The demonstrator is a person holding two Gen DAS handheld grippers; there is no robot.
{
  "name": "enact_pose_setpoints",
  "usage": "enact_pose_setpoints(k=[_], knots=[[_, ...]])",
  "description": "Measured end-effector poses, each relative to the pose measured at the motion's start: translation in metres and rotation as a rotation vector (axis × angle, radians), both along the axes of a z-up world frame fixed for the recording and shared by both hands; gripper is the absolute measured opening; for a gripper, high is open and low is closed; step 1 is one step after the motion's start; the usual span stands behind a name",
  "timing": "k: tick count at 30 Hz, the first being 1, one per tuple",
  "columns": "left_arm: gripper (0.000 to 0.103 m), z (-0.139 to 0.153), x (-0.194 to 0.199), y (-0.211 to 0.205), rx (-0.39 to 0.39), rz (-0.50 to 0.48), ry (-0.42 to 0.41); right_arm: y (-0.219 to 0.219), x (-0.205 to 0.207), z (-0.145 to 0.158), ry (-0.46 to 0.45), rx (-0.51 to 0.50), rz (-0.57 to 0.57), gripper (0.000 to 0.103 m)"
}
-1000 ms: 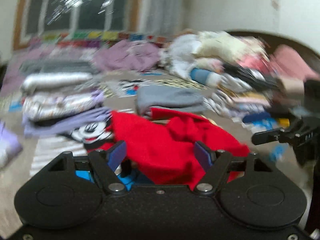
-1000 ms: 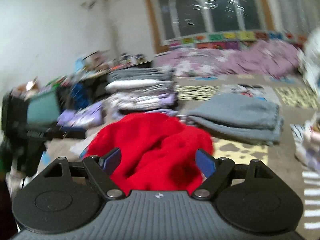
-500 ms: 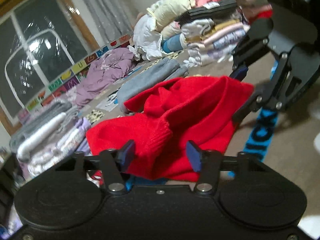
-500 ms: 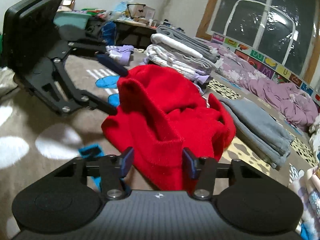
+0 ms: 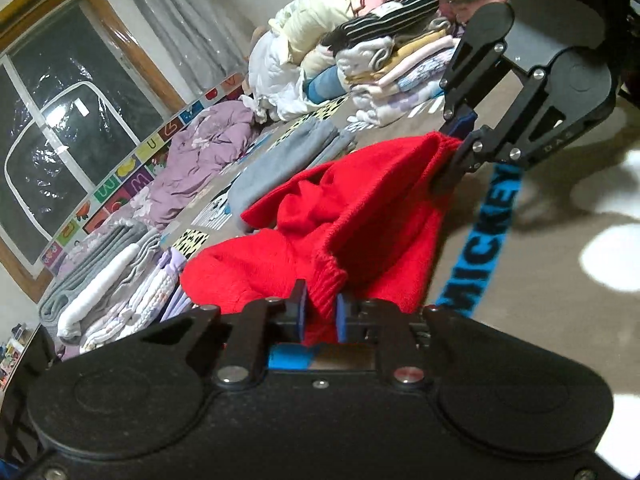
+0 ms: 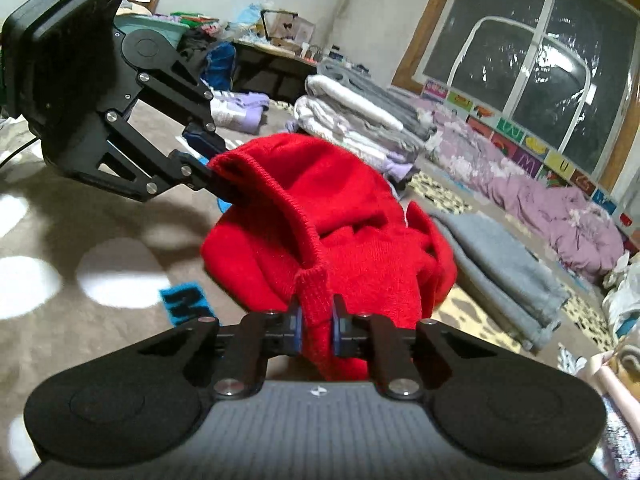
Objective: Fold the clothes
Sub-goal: 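Stretch the red sweater between both grippers and lower it onto the bed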
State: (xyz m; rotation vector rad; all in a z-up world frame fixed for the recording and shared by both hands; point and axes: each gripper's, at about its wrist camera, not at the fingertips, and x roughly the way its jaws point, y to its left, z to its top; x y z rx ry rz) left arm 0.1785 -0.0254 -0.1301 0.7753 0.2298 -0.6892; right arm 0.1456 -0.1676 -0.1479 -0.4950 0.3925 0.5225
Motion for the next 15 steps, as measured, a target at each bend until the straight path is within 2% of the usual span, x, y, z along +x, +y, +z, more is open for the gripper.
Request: enact_pose_setpoints(k=[8, 15], knots=[[0.012, -0.001, -0.05, 0.0, 0.032, 0.01, -0.013, 0.004, -0.05, 0.008, -0.047, -0.048, 0.014, 0.015], [0.012, -0.011, -0.087, -0.006, 0.108, 0.037, -0.023, 0.012, -0.089, 0.002, -0.042, -0.108, 0.033, 0.015]])
